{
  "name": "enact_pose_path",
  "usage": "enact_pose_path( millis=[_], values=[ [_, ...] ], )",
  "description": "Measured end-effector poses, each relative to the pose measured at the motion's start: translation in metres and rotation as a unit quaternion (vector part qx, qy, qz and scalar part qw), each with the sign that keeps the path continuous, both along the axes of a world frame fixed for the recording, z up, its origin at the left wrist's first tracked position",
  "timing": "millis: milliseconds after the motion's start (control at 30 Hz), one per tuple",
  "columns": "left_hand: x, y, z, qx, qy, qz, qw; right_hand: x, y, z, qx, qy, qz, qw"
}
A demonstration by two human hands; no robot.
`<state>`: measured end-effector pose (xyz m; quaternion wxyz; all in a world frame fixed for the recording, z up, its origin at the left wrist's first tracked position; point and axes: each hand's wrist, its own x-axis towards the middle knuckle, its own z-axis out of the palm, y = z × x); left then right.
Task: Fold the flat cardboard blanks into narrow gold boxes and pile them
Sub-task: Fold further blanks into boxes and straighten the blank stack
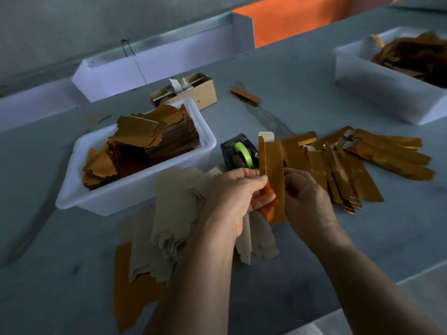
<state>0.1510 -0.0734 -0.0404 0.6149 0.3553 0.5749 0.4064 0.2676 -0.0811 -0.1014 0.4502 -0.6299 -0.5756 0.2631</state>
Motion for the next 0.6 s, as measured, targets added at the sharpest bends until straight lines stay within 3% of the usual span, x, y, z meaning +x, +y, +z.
enact_pose_path(
  millis=[100, 167, 300, 433, 600],
  values=[
    [0.0, 0.001, 0.001, -0.003, 0.003, 0.0, 1.0, 0.002, 0.004, 0.001, 0.003, -0.09, -0.015, 0.996],
    [0.001, 0.0, 0.004, -0.002, 0.005, -0.006, 1.0, 0.007, 0.001, 0.001, -0.018, -0.093, -0.036, 0.995],
    [0.001, 0.0, 0.01, -0.003, 0.018, -0.006, 1.0, 0.021, -0.009, 0.01, -0.012, -0.018, -0.036, 0.999],
    [0.0, -0.005, 0.013, 0.002, 0.043, -0.033, 0.999, 0.035, -0.024, 0.034, -0.01, 0.195, 0.057, 0.979],
    [-0.003, -0.019, 0.016, 0.008, 0.042, -0.047, 0.998, 0.032, -0.025, 0.049, -0.008, 0.139, 0.183, 0.973]
  ],
)
